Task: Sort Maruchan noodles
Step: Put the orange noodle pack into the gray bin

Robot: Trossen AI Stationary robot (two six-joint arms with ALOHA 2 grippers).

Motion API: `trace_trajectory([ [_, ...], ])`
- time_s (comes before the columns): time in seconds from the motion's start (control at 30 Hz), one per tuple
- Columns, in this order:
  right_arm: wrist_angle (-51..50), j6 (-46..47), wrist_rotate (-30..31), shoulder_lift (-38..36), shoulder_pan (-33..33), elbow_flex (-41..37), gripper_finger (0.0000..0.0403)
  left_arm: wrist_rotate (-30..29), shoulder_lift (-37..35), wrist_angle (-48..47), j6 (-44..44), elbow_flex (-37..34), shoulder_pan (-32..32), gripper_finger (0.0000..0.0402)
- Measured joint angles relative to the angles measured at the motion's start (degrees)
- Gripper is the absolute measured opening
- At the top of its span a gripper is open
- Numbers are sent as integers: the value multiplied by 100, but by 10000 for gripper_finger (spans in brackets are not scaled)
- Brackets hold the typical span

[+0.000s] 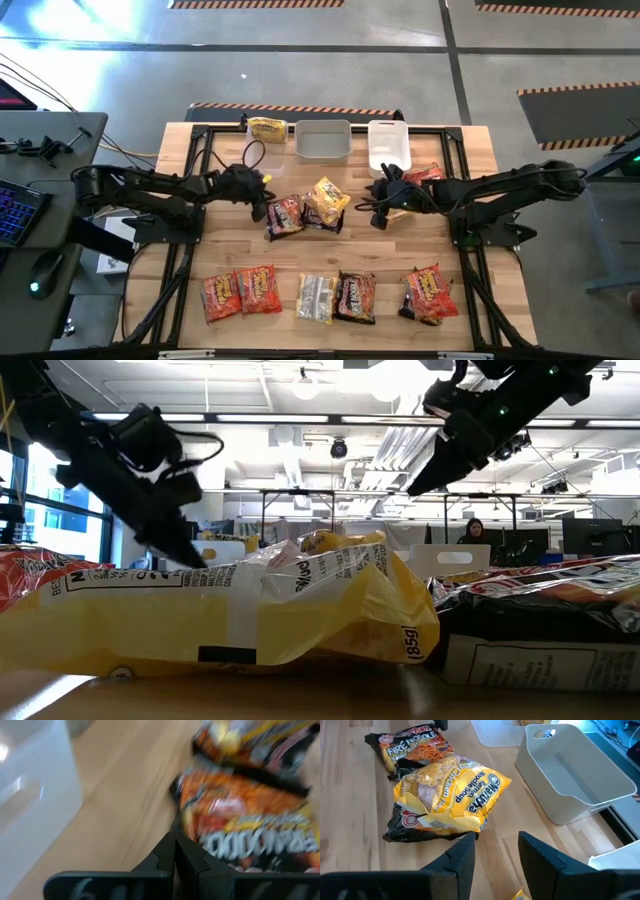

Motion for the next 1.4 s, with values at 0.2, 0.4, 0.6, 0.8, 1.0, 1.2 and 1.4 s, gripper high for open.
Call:
trace_trajectory([
  [0.2, -1633, 560, -63, -85, 17, 706, 135, 785, 25, 1178, 144, 0, 88, 1],
  [0.4, -2963, 1814, -523, -68, 177, 988, 135, 1675, 200, 2218, 350, 0, 87, 1],
  [0.6, -3529, 3486, -1640, -64, 753, 924, 135, 2418, 535, 2749, 599, 0, 85, 1],
  [0.8, -3967, 5911, -2638, -64, 1701, 924, 147, 2556, 966, 2963, 606, 0, 80, 0],
  [1.0, -4141, 8331, -3034, -64, 2950, 924, 216, 2562, 1474, 3530, 584, 4, -4, 0],
  [1.2, -4310, 10152, -2698, -64, 4195, 924, 281, 2584, 1838, 4018, 384, 4, -9, 0],
  [1.4, -4603, 11517, -1781, -61, 5248, 924, 291, 2588, 1921, 4090, 265, 9, -9, 0],
])
